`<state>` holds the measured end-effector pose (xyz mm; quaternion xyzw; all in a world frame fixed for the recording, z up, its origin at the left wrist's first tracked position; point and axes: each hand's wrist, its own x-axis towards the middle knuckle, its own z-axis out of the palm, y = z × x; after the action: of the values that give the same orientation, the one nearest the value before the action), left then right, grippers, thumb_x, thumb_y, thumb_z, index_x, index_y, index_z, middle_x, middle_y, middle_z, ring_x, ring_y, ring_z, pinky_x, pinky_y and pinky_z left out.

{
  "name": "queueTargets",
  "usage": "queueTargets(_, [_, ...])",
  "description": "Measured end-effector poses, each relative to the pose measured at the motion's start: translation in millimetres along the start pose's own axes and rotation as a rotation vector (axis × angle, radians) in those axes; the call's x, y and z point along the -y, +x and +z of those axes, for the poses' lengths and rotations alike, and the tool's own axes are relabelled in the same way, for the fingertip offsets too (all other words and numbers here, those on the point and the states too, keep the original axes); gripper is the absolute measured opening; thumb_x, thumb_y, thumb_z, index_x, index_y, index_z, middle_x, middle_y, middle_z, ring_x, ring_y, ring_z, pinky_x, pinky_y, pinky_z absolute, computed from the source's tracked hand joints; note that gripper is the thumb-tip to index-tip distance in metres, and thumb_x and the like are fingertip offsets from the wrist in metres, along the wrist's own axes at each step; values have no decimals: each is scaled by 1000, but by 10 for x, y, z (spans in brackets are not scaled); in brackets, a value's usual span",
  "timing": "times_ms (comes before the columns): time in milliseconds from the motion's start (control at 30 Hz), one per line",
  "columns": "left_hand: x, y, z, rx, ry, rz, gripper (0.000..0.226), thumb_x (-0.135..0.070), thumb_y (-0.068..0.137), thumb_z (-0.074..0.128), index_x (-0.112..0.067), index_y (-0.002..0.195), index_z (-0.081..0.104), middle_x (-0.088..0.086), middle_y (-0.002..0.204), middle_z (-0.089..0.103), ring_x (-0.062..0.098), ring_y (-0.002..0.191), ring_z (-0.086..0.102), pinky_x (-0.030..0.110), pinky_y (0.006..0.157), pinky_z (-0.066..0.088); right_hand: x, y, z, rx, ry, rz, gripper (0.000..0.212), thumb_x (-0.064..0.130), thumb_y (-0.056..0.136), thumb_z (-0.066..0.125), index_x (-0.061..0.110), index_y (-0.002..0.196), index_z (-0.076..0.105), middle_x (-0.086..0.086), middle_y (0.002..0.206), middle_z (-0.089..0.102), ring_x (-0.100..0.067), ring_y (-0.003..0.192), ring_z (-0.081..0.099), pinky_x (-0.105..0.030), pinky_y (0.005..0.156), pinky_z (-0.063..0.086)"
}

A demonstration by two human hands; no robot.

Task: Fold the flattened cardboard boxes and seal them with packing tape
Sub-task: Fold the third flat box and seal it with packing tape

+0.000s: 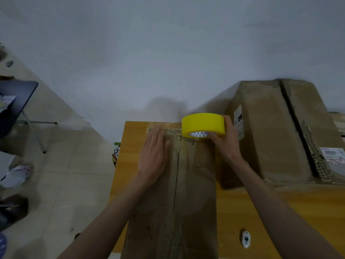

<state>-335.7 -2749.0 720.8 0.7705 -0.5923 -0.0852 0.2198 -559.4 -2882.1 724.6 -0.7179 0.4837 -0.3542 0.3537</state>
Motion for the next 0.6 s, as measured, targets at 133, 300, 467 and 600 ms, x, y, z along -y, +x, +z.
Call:
queueTargets(133, [92, -53, 98, 131, 167, 64, 73, -55, 102, 10, -11, 159, -2, 4, 167, -10, 14, 153, -10, 34, 126, 1, -18, -11, 22, 29, -54, -52, 46, 37, 81, 79, 26, 115, 50, 10, 108, 55, -12, 101, 54, -42, 75, 50])
queueTargets(300, [196, -98, 78, 114, 181, 74, 75, -58, 103, 17, -14, 159, -6, 3, 167, -12, 13, 153, -13, 34, 126, 1, 47, -9, 14, 68, -157, -107, 41, 45, 77, 71, 26, 102, 44, 8, 89, 51, -17, 80, 52, -35, 62, 41])
queueTargets(467, [287, -150, 18, 94, 70, 60, 74, -55, 103, 25, -16, 160, -4, 1, 168, -3, 13, 154, -6, 36, 126, 6, 169, -32, 51, 79, -165, -104, 43, 40, 76, 72, 30, 98, 37, 13, 77, 44, 1, 73, 50, -24, 54, 28])
queueTargets(600, [331, -160, 12, 113, 161, 51, 76, -57, 101, 21, -16, 159, -4, 1, 168, -6, 13, 153, -9, 38, 126, 5, 241, -60, 78, 73, -171, -88, 47, 29, 77, 76, 30, 97, 34, 12, 75, 41, 6, 72, 49, -19, 52, 24])
